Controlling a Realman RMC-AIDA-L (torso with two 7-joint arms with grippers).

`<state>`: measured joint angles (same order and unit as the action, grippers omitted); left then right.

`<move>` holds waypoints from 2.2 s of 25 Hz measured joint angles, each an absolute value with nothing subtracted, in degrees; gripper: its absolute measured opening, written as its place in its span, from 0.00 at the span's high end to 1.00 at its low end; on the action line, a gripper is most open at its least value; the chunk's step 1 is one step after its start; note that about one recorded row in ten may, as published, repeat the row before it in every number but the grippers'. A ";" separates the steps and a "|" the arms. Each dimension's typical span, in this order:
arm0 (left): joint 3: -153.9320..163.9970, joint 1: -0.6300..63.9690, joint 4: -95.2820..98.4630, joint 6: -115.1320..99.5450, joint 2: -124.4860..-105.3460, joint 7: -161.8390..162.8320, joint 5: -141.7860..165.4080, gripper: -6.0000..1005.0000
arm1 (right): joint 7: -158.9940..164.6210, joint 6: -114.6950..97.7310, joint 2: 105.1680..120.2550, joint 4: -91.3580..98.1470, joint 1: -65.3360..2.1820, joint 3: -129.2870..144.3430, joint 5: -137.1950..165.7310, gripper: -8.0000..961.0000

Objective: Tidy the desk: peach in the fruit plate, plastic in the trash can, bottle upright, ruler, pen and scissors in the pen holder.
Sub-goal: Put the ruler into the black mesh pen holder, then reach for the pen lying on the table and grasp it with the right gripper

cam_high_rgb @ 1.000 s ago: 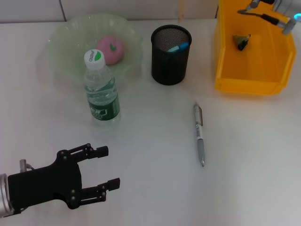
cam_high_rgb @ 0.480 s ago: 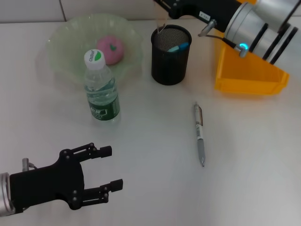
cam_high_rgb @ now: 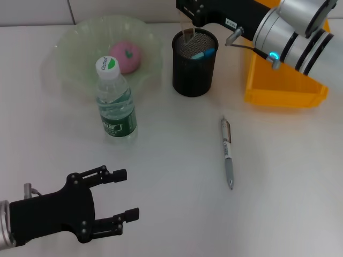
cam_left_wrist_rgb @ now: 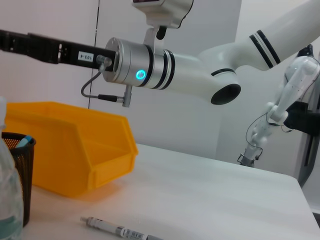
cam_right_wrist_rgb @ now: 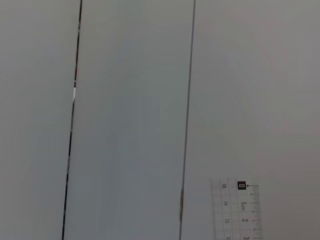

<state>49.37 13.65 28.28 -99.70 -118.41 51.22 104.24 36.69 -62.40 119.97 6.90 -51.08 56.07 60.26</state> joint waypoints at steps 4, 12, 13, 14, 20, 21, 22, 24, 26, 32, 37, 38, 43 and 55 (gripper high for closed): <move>49.39 13.88 28.20 -99.70 -118.45 51.35 104.24 0.22 | 36.77 -61.82 119.97 6.52 -50.79 56.07 60.23 0.60; 49.40 14.43 27.45 -99.69 -118.56 51.82 104.24 0.22 | 36.32 -60.42 119.97 5.21 -50.82 56.07 60.20 0.60; 49.44 14.43 27.44 -99.70 -118.56 51.85 104.24 0.22 | 36.20 -60.40 119.97 5.32 -50.74 56.18 60.20 0.60; 49.44 14.43 27.44 -99.70 -118.56 51.85 104.24 0.22 | 36.20 -60.40 119.97 5.32 -50.74 56.18 60.20 0.60; 49.93 14.55 26.70 -99.67 -118.57 51.91 104.23 0.22 | 35.23 -60.37 119.97 5.43 -50.58 56.08 60.20 0.60; 49.93 14.55 26.70 -99.67 -118.57 51.91 104.23 0.22 | 35.23 -60.37 119.97 5.43 -50.58 56.08 60.20 0.60; 49.93 14.55 26.70 -99.67 -118.57 51.91 104.23 0.22 | 35.15 -60.37 119.97 5.29 -50.55 56.07 60.20 0.60; 49.93 14.56 26.70 -99.66 -118.57 51.91 104.24 0.22 | 34.25 -60.35 119.97 4.72 -50.47 56.07 60.20 0.60; 50.18 14.58 26.70 -99.86 -118.57 51.92 104.23 0.22 | 34.04 -60.31 119.97 4.60 -50.43 56.12 60.20 0.59; 50.55 14.58 26.72 -100.13 -118.57 51.65 104.23 0.22 | 33.86 -59.80 119.96 4.41 -49.26 56.05 60.19 0.56; 50.55 14.37 26.72 -100.16 -118.64 51.36 104.23 0.22 | 34.03 -61.27 119.96 4.60 -47.46 56.08 60.19 0.52; 50.62 14.36 26.72 -100.18 -118.66 51.34 104.23 0.22 | 34.24 -62.72 119.97 4.77 -46.77 56.07 60.19 0.51; 50.62 14.51 26.72 -100.20 -118.66 51.33 104.23 0.22 | 37.75 -69.40 119.96 7.81 -43.54 55.82 60.19 0.42; 50.74 14.67 26.86 -100.66 -118.57 51.80 104.24 0.22 | 106.53 -75.23 119.17 65.70 -25.52 60.78 85.86 0.21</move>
<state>50.74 14.67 26.86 -100.66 -118.57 51.80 104.24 106.53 -75.23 119.17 65.70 -25.52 60.78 85.86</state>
